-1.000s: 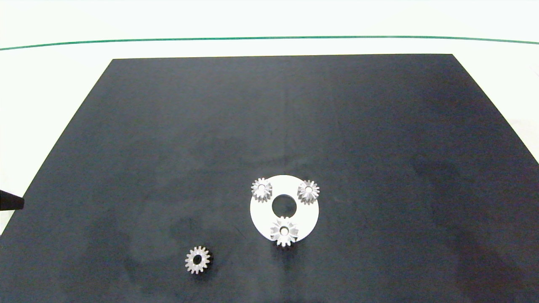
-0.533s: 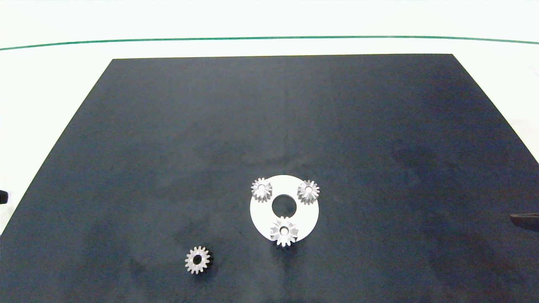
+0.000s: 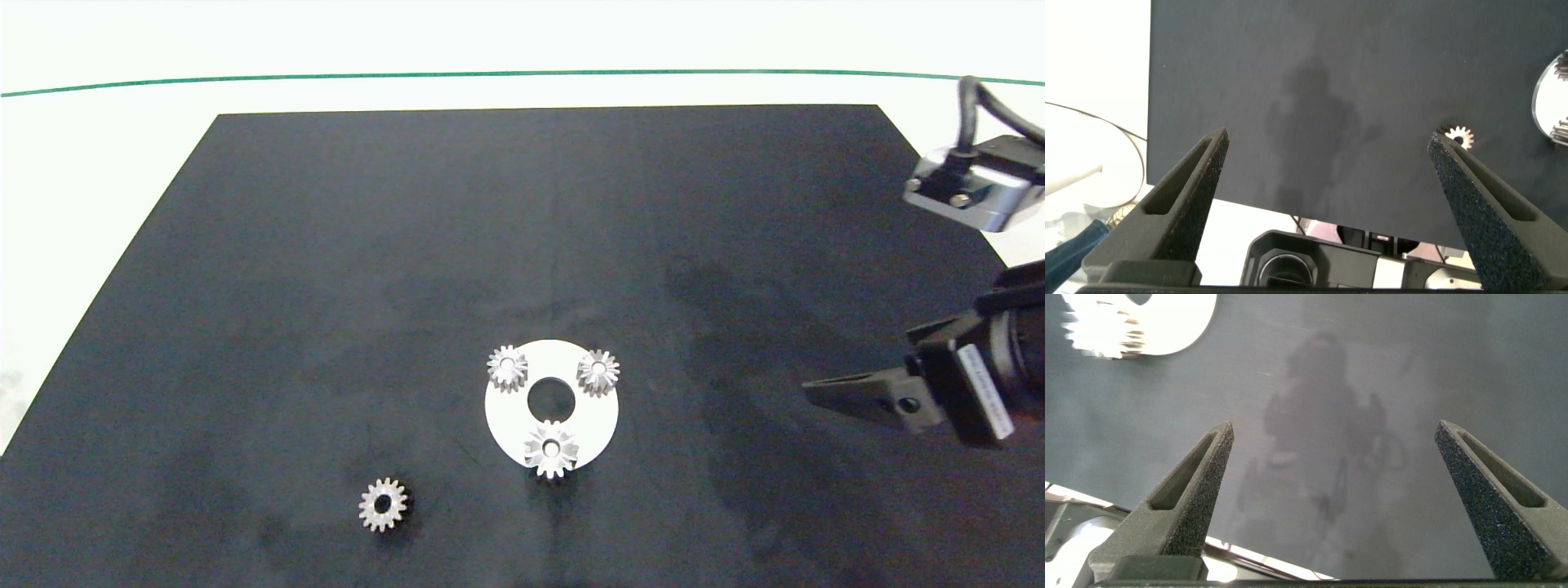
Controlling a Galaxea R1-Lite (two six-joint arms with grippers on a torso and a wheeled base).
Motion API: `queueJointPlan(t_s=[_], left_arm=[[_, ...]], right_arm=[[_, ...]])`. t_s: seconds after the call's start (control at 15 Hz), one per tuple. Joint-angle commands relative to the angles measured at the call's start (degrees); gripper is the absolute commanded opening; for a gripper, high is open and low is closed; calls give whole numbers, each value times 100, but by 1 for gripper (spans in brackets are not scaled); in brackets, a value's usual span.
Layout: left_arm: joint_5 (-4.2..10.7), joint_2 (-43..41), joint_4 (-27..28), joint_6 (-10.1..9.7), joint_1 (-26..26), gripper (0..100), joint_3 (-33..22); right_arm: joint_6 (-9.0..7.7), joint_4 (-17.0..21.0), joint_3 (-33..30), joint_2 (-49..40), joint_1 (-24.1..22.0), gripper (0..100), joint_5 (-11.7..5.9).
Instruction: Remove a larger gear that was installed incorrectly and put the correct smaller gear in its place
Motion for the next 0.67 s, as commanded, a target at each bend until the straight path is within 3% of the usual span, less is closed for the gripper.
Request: queueJointPlan(t_s=[0.07,0.4,0.53,0.67], left_arm=[[5,-38,37,-10,-1,100,-10],[5,-38,37,-10,-1,100,-10],[5,-38,37,-10,8,100,-10],[5,-30,37,-10,8,100,-1]], right_arm=[[228,29,-509,1017,793,100,-467],[263,512,-1643,1975,1575,100,-502],[263,1040,-2285,2283,1786,100,-652],[263,1453,-2856,2626,1918,100,-669]])
